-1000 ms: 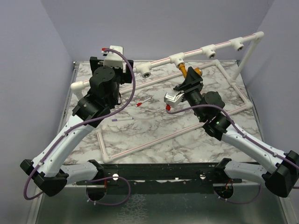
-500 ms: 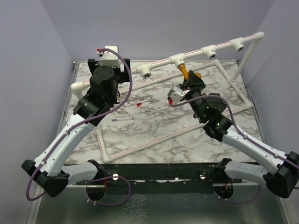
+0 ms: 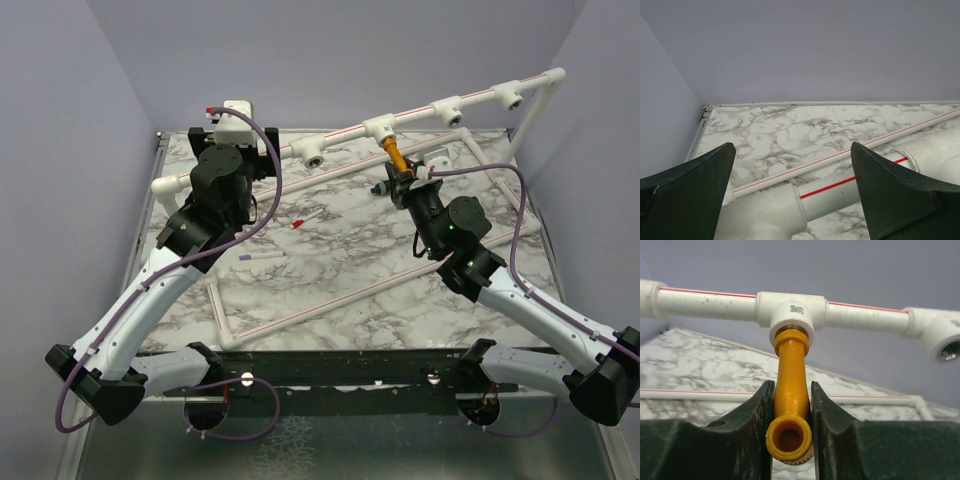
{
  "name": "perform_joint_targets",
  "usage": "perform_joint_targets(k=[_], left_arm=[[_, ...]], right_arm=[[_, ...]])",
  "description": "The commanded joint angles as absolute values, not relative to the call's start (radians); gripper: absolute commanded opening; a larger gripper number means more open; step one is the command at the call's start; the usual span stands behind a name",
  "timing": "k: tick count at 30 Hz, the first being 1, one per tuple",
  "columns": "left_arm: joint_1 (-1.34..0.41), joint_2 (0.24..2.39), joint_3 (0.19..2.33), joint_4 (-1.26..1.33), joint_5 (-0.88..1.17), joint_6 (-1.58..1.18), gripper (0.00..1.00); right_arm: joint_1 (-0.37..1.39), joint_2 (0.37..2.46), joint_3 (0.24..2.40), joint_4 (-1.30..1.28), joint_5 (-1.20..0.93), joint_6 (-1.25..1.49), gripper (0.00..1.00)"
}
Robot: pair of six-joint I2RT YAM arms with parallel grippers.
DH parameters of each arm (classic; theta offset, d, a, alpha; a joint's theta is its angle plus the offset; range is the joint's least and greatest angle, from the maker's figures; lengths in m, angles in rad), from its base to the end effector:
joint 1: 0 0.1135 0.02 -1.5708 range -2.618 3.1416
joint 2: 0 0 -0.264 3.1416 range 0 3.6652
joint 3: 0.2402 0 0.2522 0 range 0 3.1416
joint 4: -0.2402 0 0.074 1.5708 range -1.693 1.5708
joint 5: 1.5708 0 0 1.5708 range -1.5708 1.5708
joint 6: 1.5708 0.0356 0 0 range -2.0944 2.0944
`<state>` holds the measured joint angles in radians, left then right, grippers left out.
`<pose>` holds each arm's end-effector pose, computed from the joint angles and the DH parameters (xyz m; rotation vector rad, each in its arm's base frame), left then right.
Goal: Install the water faucets
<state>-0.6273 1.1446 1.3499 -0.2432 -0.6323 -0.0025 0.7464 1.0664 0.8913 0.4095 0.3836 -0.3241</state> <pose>0.2075 -0.1245 0.4587 0.0117 1.6014 0.0196 0.1912 0.1587 0.3859 -0.3925 1.2963 0.0995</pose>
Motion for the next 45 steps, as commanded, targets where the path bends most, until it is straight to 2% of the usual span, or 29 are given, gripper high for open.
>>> perform_joint_targets(k=[1,7,12,17,21,26,33,37,40,45], left_arm=[[-0.627,1.148,1.287,-0.387,-0.588,0.005,0.99],[-0.627,1.135,1.258,-0.388,-0.568,-0.031,0.99],[-0.63,1.129,1.248,-0.387,-0.563,-0.031,0.99],[-0.639,1.124,1.235,-0.383,-0.567,-0.024,0.99],[-0.643,1.119,1.23,-0.383,-0.57,-0.02,0.99],[-0.653,1.122,1.23,-0.383,-0.578,-0.012,0.99],[-0.655,1.127,1.234,-0.384,-0.573,-0.015,0.99],[-0.655,1.135,1.24,-0.384,-0.571,-0.015,0.99],[-0.655,1.142,1.245,-0.385,-0.568,-0.015,0.99],[-0.654,1.151,1.254,-0.389,-0.57,-0.012,0.99]], right_arm=[[0.749,1.057,0.927,0.423,0.487,0.145,0.0],[0.75,1.041,0.9,0.425,0.574,0.521,0.0],[0.75,1.034,0.909,0.304,0.645,0.922,0.0],[0.749,1.018,0.892,0.221,0.631,1.28,0.0],[0.749,1.003,0.866,0.218,0.605,1.44,0.01],[0.749,0.99,0.862,0.222,0.599,1.451,0.02],[0.749,0.96,0.874,0.178,0.615,1.26,0.53],[0.749,0.937,0.879,0.157,0.623,1.149,0.76],[0.749,0.91,0.869,0.137,0.647,1.091,0.84],[0.749,0.861,0.875,0.112,0.69,0.868,0.84]])
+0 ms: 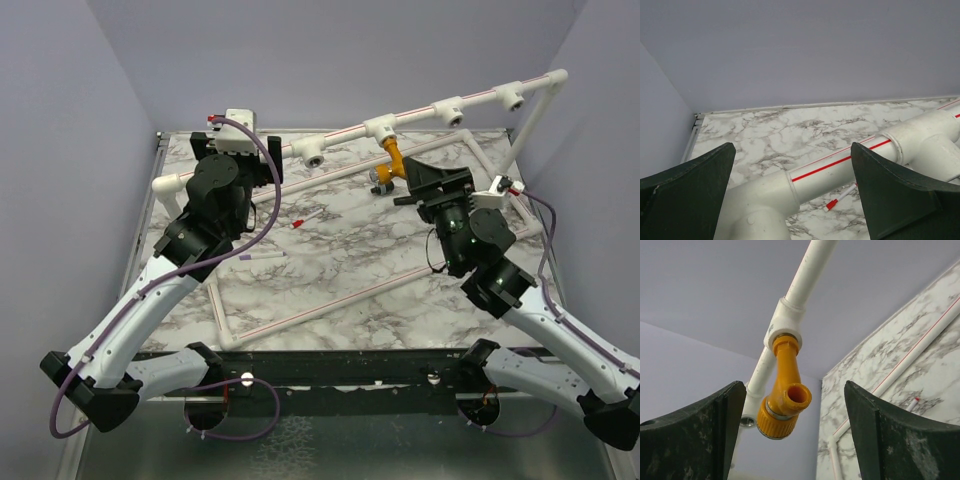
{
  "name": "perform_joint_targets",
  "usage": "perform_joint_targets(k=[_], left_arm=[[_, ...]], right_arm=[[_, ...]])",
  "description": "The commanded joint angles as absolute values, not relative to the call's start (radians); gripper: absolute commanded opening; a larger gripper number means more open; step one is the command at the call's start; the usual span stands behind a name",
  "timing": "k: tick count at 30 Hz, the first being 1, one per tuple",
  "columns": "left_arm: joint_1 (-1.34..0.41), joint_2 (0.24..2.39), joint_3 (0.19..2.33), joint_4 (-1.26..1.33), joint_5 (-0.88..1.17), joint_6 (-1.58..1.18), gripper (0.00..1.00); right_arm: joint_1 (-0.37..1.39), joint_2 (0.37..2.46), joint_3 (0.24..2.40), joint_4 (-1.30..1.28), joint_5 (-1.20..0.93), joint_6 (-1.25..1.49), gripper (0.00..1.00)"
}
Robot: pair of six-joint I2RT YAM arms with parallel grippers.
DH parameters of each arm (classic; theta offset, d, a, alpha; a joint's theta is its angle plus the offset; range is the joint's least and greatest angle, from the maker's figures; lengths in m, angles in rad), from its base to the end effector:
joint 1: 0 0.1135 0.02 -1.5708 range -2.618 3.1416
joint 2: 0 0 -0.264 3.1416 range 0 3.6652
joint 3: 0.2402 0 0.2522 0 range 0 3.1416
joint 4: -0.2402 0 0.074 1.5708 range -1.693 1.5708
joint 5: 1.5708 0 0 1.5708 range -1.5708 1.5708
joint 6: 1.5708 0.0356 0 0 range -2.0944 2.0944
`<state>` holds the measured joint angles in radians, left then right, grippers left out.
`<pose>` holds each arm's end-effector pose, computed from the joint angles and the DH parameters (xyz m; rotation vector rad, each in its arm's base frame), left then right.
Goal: Install the water faucets
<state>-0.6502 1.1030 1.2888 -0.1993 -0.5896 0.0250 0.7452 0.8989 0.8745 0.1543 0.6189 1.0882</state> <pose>0.1984 -0.1260 0.4520 0.0736 1.5803 -0.0219 0.1640 0.1233 0.3875 0.7730 1.3476 1.0357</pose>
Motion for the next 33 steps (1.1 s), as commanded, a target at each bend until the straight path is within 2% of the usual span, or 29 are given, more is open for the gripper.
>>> perform_joint_targets(k=[1,6,10,14,19,22,28,33], left_arm=[[-0.654,1.153,1.255,-0.389,-0.571,-0.011,0.99],[-0.655,1.161,1.257,-0.39,-0.568,-0.009,0.99],[-0.655,1.166,1.259,-0.39,-0.566,-0.007,0.99],[-0.655,1.17,1.261,-0.39,-0.564,-0.006,0.99],[-0.655,1.168,1.254,-0.389,-0.564,-0.005,0.99],[-0.655,1.164,1.252,-0.389,-0.564,-0.005,0.99],[-0.655,1.157,1.25,-0.388,-0.563,-0.005,0.99],[-0.654,1.149,1.247,-0.39,-0.562,-0.005,0.99]], right_arm=[[0.749,0.85,0.876,0.125,0.691,0.785,0.84],[0.749,0.795,0.872,0.183,0.668,0.387,0.84],[0.749,0.778,0.892,0.191,0.557,0.054,0.84],[0.749,0.766,0.919,0.143,0.397,-0.292,0.89],[0.749,0.775,0.996,-0.031,0.176,-0.612,0.9],[0.749,0.795,1.032,-0.155,0.112,-0.797,0.9],[0.749,0.849,1.05,-0.216,0.14,-1.124,0.91],[0.749,0.908,1.02,-0.149,0.213,-1.369,0.91]])
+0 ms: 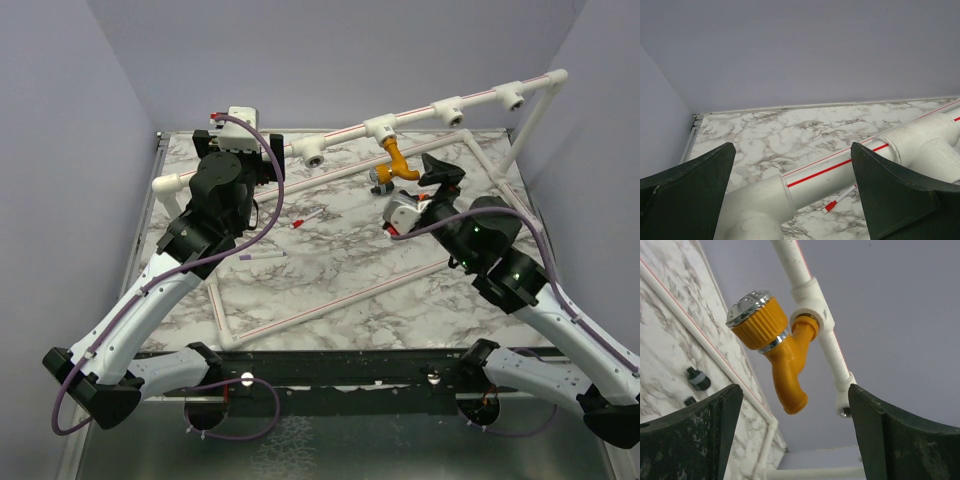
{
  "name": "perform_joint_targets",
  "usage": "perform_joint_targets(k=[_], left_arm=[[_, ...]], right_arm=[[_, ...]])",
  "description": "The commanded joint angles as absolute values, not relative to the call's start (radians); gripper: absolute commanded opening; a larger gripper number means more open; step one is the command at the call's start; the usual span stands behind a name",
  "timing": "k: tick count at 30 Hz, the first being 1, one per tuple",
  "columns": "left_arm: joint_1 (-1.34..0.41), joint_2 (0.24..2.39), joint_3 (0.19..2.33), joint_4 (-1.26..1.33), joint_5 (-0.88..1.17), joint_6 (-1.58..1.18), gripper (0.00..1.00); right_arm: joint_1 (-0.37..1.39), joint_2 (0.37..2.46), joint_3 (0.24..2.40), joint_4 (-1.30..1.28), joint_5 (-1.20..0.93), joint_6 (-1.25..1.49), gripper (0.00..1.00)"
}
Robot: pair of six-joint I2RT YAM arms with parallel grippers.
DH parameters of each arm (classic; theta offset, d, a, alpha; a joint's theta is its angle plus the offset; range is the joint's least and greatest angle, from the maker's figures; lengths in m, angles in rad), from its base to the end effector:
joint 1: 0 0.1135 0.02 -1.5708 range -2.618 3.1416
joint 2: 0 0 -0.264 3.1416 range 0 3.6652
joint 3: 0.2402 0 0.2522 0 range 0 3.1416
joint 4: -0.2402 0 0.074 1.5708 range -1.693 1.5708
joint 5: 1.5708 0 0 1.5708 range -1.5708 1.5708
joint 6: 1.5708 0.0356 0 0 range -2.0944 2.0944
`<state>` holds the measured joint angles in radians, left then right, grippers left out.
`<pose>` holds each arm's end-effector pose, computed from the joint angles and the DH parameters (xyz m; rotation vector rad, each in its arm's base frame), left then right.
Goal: Install the water faucets
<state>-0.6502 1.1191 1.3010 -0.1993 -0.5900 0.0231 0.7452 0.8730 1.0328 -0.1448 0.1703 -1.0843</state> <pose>0.2017 -0.1285 0.4525 0.0736 1.5836 -0.0214 0.1450 0.1256 0.4156 -1.1566 1.0614 -0.3995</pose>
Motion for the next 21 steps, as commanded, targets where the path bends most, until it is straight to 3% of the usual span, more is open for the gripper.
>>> perform_joint_targets(k=[1,12,21], left_arm=[[-0.655,1.149,1.247,-0.39,-0.561,-0.005,0.99],[-0.656,1.139,1.24,-0.387,-0.562,-0.005,0.99],[-0.656,1.141,1.232,-0.381,-0.564,-0.005,0.99]], right_arm=[[0.749,0.918,1.01,-0.112,0.215,-1.398,0.91],[0.757,1.016,0.897,0.22,0.25,-1.622,0.88],[0.799,1.067,0.855,0.356,0.284,-1.661,0.69]])
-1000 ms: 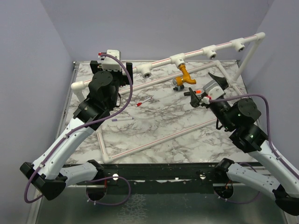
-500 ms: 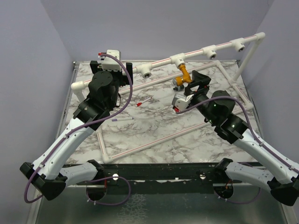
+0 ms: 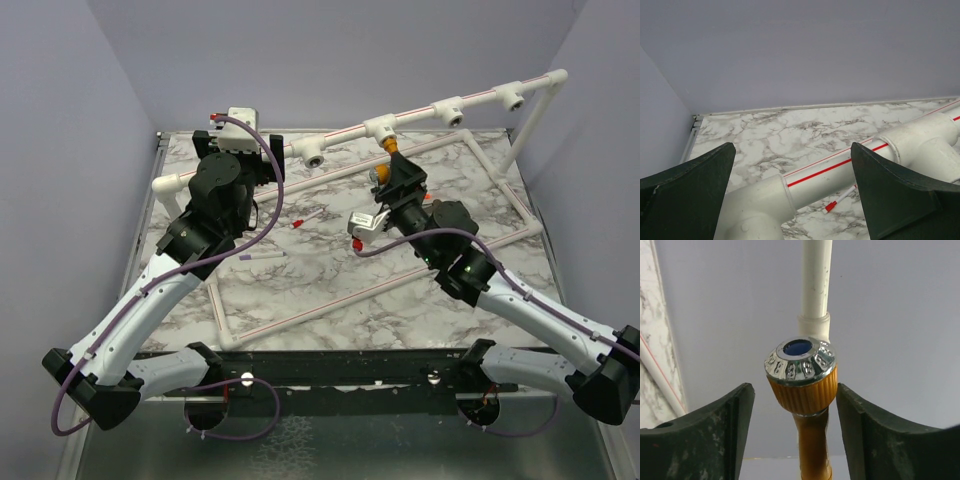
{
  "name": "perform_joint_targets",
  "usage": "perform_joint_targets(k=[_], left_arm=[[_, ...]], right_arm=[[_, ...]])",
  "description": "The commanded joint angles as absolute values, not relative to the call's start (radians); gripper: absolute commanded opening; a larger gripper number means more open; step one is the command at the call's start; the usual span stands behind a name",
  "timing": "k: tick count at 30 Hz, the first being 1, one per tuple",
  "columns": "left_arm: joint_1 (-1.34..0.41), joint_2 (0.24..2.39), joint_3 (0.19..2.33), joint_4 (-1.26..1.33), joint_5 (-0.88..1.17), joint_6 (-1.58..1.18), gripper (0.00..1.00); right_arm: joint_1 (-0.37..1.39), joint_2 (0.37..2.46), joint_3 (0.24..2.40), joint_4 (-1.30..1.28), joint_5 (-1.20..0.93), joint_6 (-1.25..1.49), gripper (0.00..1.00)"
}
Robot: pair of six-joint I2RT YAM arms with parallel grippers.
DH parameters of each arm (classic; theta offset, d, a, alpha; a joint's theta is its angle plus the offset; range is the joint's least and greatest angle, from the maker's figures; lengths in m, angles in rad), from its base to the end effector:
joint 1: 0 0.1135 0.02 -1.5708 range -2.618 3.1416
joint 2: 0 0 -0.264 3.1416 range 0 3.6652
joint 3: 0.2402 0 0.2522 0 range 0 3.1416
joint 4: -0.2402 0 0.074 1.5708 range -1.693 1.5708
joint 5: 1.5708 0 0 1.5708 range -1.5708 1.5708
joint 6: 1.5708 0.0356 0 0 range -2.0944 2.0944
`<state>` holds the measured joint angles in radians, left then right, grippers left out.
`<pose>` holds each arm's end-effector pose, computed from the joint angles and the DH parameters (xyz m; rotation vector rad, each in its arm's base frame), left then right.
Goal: Install the water faucets
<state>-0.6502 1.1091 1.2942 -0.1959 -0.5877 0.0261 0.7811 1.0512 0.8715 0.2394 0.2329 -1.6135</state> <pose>0.1996 -0.1270 0.4528 0.0747 1.5781 -0.0238 0.1827 0.1695 0.3644 -1.3820 0.7497 -0.8366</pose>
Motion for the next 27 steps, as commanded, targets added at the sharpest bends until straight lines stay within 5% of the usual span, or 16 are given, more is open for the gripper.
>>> perform_joint_targets(k=[1,10,27], left_arm=[[-0.658,1.141,1.232,-0.38,-0.563,-0.005,0.99],[-0.663,1.141,1.227,-0.379,-0.572,-0.005,0.99],[-0.67,1.137,1.227,-0.379,-0.572,0.02,0.99]], right_arm=[[0.803,1.07,0.849,0.37,0.288,-1.661,0.65],[0.836,1.086,0.819,0.461,0.379,-1.53,0.01],[0.849,1.049,0.869,0.569,0.439,-0.297,0.0]])
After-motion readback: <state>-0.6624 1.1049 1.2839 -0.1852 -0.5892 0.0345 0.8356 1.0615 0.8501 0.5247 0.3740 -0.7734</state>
